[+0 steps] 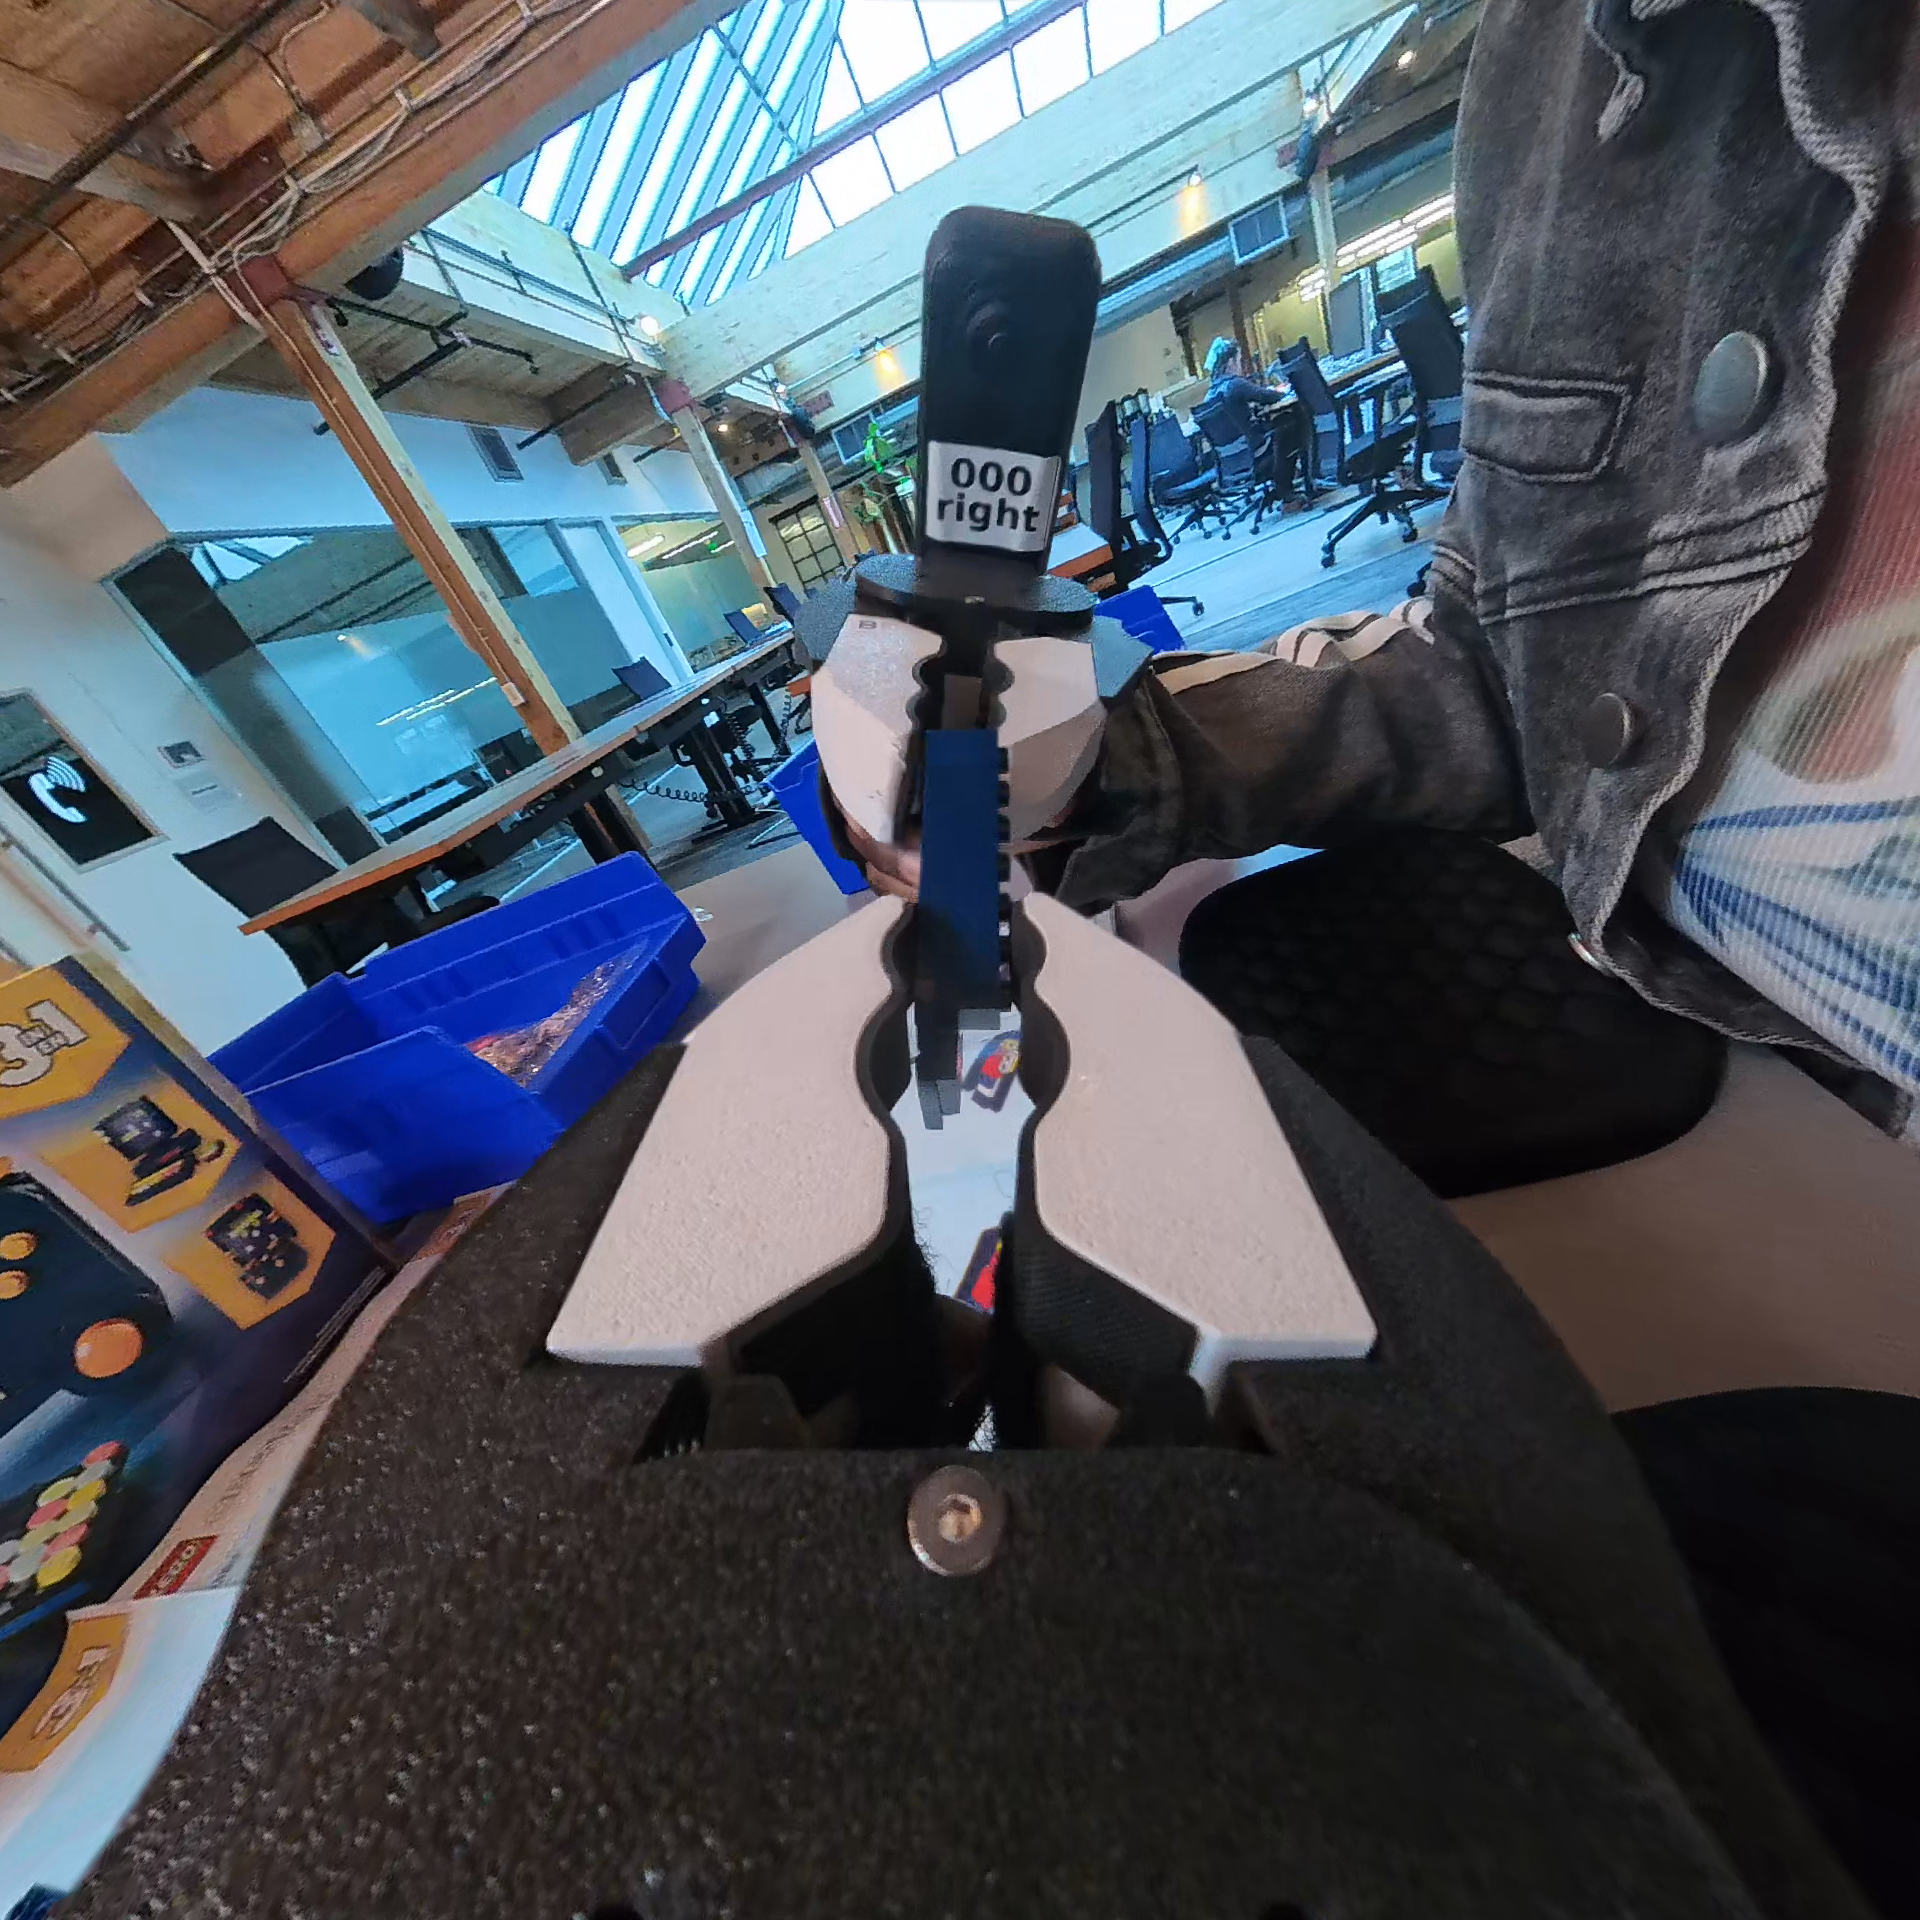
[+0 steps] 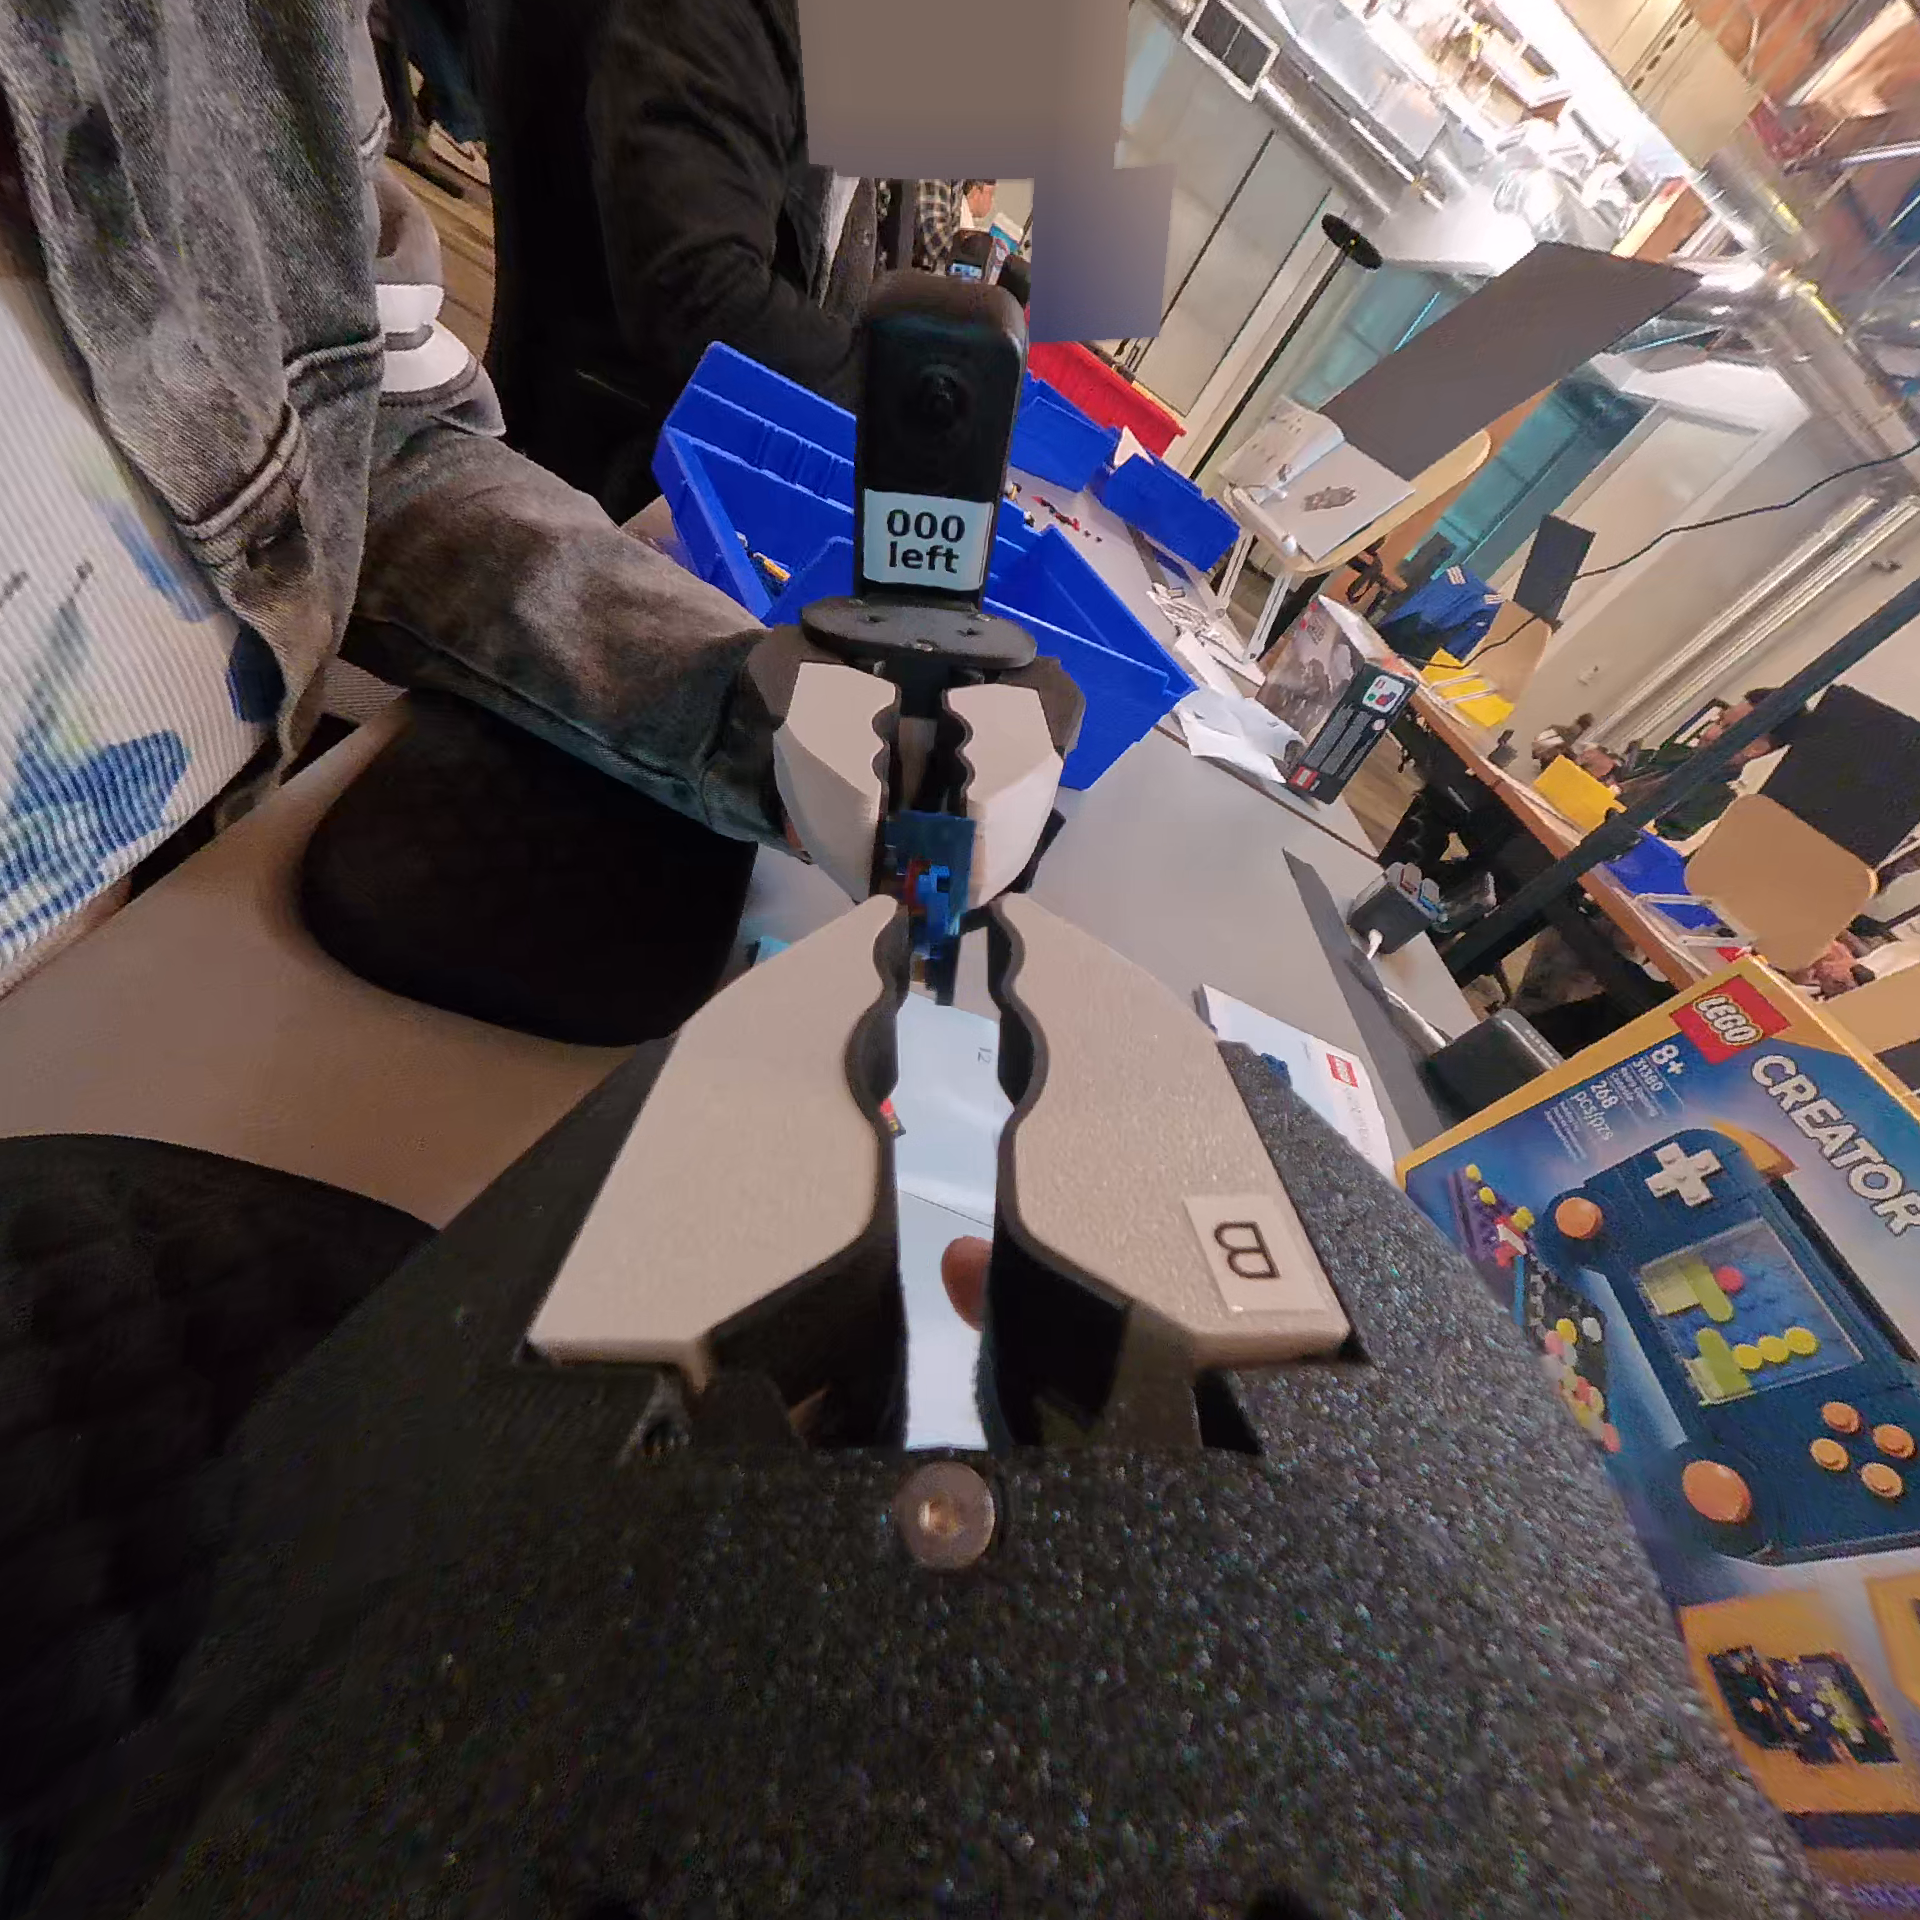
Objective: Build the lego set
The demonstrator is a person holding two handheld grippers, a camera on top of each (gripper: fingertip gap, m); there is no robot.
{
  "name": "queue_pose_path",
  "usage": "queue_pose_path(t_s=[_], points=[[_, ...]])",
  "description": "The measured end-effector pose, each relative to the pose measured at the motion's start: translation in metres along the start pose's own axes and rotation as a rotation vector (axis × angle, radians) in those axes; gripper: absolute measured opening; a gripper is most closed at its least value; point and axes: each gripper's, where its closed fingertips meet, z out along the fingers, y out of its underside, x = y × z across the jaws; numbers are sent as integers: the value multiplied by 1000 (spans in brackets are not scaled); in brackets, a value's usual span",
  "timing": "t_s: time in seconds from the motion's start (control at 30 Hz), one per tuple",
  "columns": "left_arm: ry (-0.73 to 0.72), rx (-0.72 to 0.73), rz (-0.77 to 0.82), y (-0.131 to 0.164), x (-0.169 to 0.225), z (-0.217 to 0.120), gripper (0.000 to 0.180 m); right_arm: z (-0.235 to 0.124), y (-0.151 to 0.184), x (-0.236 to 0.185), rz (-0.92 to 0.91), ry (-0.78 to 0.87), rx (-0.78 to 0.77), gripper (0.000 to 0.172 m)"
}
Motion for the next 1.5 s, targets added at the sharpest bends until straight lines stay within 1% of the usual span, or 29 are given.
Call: queue_pose_path(t_s=[0.07, 0.1, 0.17, 0.3, 0.57, 0.73, 0.8, 0.97, 1.27, 1.5], points=[[5, -1, -3, 0, 1, 0, 16, -1, -1, -1, -13, -4, 7, 15], [4, -1, -6, 0, 1, 1, 16, -1, -1, -3, -19, -11, 8, 11], [19, -5, -14, 1, 3, 1, 16, 0, -2, -4, -31, -20, 13, 10], [38, -19, -16, 4, 6, 2, 16, -1, -2, -7, -21, -45, -15, 9], [26, -23, -15, 4, 4, 1, 17, 1, 0, -4, -55, -12, -54, 8], [18, 38, -37, -6, 1, -3, 16, 3, -7, -1, -62, 27, -2, 9], [32, 69, -50, -10, 3, -4, 16, 3, -8, 0, -69, 35, -3, 14], [54, 93, -39, -14, 7, -4, 16, 2, -13, -5, -62, 2, 33, 17], [76, 110, -42, -16, 10, -4, 16, 1, -14, -10, -63, -27, 38, 7], [65, 100, -35, -15, 9, -5, 16, 2, -12, -9, -48, -26, 24, 6]])
